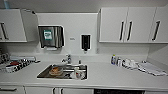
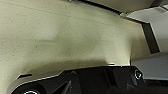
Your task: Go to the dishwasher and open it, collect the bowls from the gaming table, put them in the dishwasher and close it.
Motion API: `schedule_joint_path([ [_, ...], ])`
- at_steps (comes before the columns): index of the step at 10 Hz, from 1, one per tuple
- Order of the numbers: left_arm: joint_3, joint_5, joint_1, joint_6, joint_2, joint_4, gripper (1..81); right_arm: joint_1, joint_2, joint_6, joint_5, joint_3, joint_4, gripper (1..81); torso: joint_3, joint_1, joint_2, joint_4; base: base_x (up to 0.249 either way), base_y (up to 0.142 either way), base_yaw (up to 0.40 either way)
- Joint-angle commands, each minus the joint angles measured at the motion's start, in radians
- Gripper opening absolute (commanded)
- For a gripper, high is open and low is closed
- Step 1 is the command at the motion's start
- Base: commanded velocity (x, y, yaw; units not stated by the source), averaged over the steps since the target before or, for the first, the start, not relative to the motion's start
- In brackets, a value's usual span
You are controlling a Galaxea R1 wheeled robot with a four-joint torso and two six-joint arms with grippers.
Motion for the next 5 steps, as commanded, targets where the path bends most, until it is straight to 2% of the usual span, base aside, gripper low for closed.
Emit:
schedule_joint_path([
  [1, 0.017, 0.035, -0.076, 0.005, -0.014, 0.003, 81.1, 0.059, -0.026, -0.053, -0.104, -0.013, -0.015, 81.1, 0.000, 0.000, 0.000, 0.000, 0.000, 0.000, 0.000],
  [5, 0.019, 0.035, -0.076, 0.005, -0.013, 0.004, 81.1, 0.033, -0.024, -0.086, -0.105, -0.032, -0.015, 81.1, 0.000, 0.000, 0.000, 0.000, 0.000, 0.000, 0.000],
])
